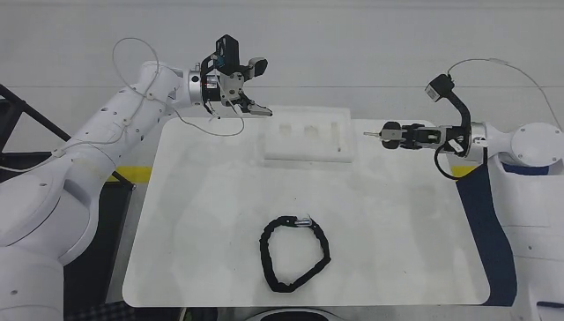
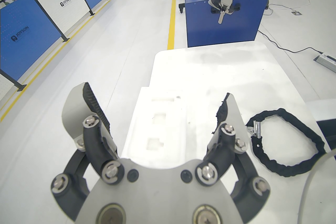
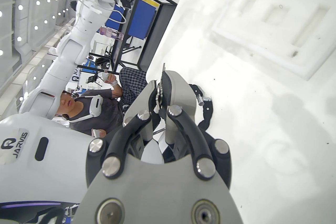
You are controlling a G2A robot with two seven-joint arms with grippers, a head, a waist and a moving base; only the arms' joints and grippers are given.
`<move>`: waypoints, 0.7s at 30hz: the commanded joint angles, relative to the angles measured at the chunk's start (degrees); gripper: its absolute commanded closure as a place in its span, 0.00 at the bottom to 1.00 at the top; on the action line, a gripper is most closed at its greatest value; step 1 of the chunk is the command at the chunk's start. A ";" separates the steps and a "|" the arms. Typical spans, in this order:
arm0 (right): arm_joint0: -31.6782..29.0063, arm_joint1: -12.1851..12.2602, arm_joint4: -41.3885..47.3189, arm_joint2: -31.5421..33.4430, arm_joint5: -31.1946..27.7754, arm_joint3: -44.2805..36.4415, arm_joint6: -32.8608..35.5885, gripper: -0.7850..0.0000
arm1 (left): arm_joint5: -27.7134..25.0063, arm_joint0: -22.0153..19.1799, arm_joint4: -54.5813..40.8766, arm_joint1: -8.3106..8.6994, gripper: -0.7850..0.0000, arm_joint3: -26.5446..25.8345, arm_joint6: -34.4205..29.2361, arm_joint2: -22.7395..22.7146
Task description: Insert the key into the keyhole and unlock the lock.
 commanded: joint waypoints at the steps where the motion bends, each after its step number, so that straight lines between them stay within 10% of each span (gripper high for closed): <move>1: 0.02 -0.01 -0.09 -0.04 0.01 0.00 -0.04 1.00 | 0.00 0.00 -0.01 0.00 0.00 0.00 0.00 0.00; 9: 0.02 -0.01 -0.09 -0.04 0.01 0.00 -0.04 1.00 | 1.52 1.35 -0.27 0.00 0.00 -3.05 -0.48 -0.61; 21: 0.02 -0.01 -0.09 -0.04 0.01 0.00 -0.04 1.00 | 3.44 14.30 6.39 3.64 0.00 -15.83 3.67 -2.80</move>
